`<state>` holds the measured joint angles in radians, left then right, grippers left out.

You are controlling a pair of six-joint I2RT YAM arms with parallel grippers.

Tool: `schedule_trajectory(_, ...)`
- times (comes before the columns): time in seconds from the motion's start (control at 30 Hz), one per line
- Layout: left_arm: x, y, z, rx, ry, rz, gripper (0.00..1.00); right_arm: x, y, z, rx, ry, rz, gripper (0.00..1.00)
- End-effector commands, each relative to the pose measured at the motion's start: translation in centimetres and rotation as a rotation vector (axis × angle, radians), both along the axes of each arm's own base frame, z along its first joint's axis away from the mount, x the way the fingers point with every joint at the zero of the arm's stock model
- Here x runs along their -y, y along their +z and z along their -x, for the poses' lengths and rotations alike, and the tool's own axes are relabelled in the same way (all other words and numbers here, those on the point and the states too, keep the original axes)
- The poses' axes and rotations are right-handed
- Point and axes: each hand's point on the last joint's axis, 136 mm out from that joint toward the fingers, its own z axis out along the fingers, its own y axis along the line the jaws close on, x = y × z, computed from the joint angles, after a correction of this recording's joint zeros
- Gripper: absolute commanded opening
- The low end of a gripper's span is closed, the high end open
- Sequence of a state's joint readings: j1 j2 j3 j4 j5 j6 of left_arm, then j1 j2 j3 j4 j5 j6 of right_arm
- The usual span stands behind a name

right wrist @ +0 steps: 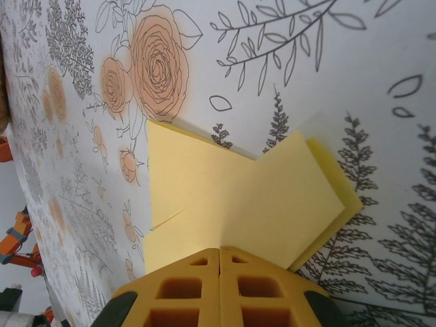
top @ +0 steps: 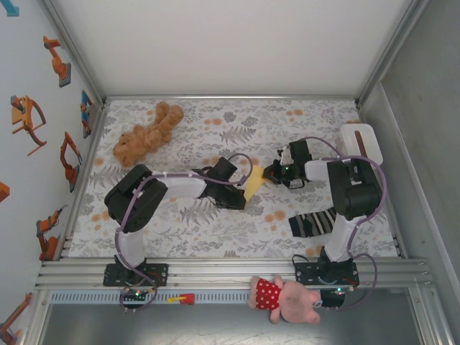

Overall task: Fold a paper plane with a square sheet of paper (pick it up from the middle)
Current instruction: Fold the wing for the fifth time at the center of the table, then turn over the paper plane at the center of the table.

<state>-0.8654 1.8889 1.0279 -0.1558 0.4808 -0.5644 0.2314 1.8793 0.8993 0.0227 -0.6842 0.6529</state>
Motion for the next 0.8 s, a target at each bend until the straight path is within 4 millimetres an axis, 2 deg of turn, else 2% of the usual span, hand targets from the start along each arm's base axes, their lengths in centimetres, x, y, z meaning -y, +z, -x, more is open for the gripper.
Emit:
schedule_trajectory(0.0,-2.0,0.4,1.9,-0.066,-0.003,-0.046,0.08,1.4,-2.5,1.1,-0.069,-0.01,0.121,0.0)
schedule_trajectory(0.07,-1.5,2.7,0.7,-0.036,0.027,0.017,0.11,1.0,-0.6,0.5,-0.03,0.007,0.105,0.0)
schedule_trajectory(0.13,-1.8,4.8,-0.9,0.0,0.091,0.057,0.19,0.9,1.8,0.1,0.007,0.012,0.102,0.01)
schedule_trajectory(0.23,-3.6,7.0,-3.3,0.01,0.191,0.081,0.3,1.1,5.2,-0.1,0.072,-0.004,0.135,0.18)
schedule_trajectory(0.3,-5.3,8.1,-4.6,0.056,0.247,0.065,0.36,1.7,6.4,0.4,0.072,-0.016,0.191,0.28)
schedule_trajectory(0.4,-8.1,9.8,-6.1,0.139,0.313,0.016,0.48,2.7,7.5,1.1,0.066,-0.049,0.288,0.38)
schedule_trajectory(0.47,-10.1,10.9,-6.9,0.193,0.365,-0.028,0.57,3.2,7.8,1.7,0.056,-0.068,0.358,0.56)
schedule_trajectory(0.5,-11.2,11.3,-7.2,0.211,0.391,-0.051,0.61,3.3,8.0,1.9,0.054,-0.08,0.402,0.6)
schedule_trajectory(0.63,-15.2,13.0,-8.3,0.298,0.497,-0.111,0.78,2.7,8.4,2.8,0.05,-0.111,0.517,0.67)
schedule_trajectory(0.7,-17.1,13.5,-8.7,0.344,0.544,-0.138,0.88,1.9,8.2,3.0,0.04,-0.131,0.56,0.68)
schedule_trajectory(0.77,-18.3,13.8,-8.8,0.372,0.573,-0.142,0.94,0.7,7.9,3.0,0.029,-0.144,0.595,0.68)
